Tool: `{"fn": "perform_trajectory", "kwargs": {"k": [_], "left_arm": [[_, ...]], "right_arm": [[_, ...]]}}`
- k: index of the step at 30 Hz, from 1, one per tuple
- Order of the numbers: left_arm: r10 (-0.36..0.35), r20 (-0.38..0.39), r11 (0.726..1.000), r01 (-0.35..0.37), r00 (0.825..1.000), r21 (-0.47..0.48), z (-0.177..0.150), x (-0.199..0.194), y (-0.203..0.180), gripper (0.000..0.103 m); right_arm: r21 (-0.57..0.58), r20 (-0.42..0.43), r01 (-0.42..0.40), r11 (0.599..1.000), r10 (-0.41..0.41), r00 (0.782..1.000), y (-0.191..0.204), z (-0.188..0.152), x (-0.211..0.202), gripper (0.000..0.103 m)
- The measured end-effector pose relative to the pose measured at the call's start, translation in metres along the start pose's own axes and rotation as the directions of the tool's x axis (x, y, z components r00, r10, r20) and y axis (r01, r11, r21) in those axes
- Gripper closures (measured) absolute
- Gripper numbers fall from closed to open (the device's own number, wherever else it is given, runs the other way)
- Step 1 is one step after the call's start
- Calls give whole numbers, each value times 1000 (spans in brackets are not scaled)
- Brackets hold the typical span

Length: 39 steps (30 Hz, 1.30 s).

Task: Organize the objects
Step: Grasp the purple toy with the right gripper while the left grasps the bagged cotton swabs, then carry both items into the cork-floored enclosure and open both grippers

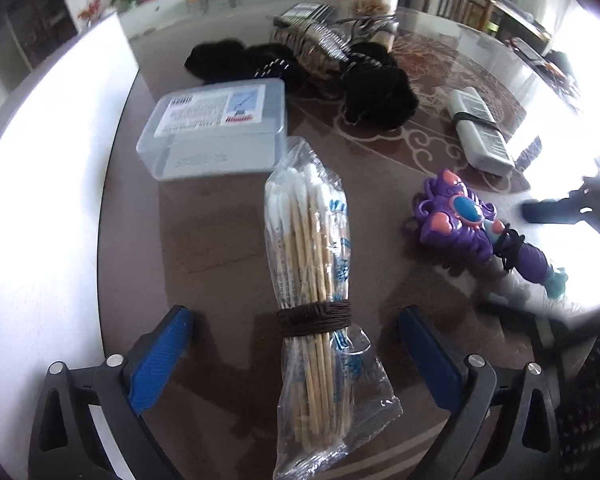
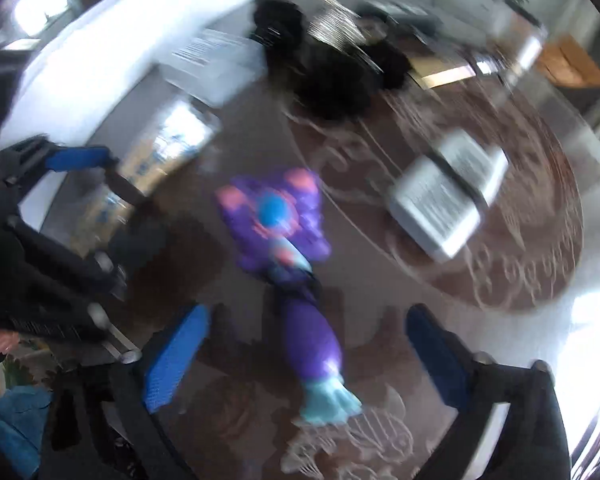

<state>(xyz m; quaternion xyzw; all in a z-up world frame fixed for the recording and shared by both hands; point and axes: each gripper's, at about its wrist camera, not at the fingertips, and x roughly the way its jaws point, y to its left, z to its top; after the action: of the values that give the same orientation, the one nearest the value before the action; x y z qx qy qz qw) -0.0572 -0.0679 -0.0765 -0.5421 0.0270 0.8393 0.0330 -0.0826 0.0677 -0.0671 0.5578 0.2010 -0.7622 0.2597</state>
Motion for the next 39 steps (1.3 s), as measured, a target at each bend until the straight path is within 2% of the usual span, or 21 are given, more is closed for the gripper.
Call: {"fn": "perform_trajectory", "kwargs": {"k": [1,2,3,4,5,7,10,12,15,18,21,23,26,28,29,31,32,33,34,35,39], "left_arm": [[-3,41,1000,2,999,11,-1,-5,-2,35],[-8,71,1000,6,997,25,0,-11,-4,74],[-8,72,1000,6,997,25,1,-13,-5,74],[-46,87,999,45,995,15,1,-16,-4,74],[-82,101,997,81,991,6,0,-21,-4,75],[-108,131,994,108,986,3,-1,-34,-4,75],[-177,184,982,185,967,-29,-7,-63,2,75],[-197,215,976,211,957,-47,-12,-81,7,75],[-196,270,969,229,943,-95,-15,-118,40,75],[-121,307,971,177,944,-161,-16,-150,90,74],[28,303,969,49,952,-243,-22,-168,150,74],[121,264,950,-35,957,-309,-28,-168,192,74],[189,193,910,-99,963,-402,-44,-156,245,74],[212,134,879,-129,968,-459,-54,-142,272,74],[213,108,868,-137,971,-477,-61,-138,280,74],[195,29,828,-148,980,-540,-70,-123,299,72],[179,16,813,-138,984,-565,-75,-121,305,66],[168,8,800,-132,986,-586,-82,-119,307,49],[171,1,784,-136,985,-606,-85,-118,310,37],[190,7,776,-146,982,-613,-87,-119,310,20],[275,69,759,-172,959,-628,-84,-134,302,18]], "right_arm": [[-6,-6,-9,1000,9,1000,2,5,1,55],[-1,3,-18,1000,18,1000,2,8,0,83],[-1,-3,-1,1000,1,1000,1,10,2,81],[-4,-1,7,1000,-7,1000,0,12,2,82],[-1,0,1,1000,-1,1000,-1,10,1,82],[45,19,-21,999,20,1000,-11,3,-7,82],[110,80,-56,992,48,996,-22,-4,-29,82],[138,131,-87,987,69,989,-25,-1,-48,82],[146,206,-139,979,108,973,-12,13,-77,82],[102,282,-209,973,173,944,20,30,-116,82],[15,335,-296,955,274,901,67,59,-142,82],[-44,353,-363,931,354,866,97,89,-147,82],[-116,347,-417,902,430,833,151,125,-142,82],[-142,323,-436,889,458,828,181,143,-127,82],[-150,302,-443,884,467,831,197,151,-116,82],[-168,252,-441,882,471,845,220,159,-92,79],[-181,219,-428,885,461,860,232,162,-79,65],[-187,204,-413,891,447,871,239,162,-73,53],[-194,209,-398,897,434,877,242,161,-70,38],[-203,231,-385,900,426,874,242,157,-71,35],[-198,316,-335,921,384,868,220,147,-84,28]]}}
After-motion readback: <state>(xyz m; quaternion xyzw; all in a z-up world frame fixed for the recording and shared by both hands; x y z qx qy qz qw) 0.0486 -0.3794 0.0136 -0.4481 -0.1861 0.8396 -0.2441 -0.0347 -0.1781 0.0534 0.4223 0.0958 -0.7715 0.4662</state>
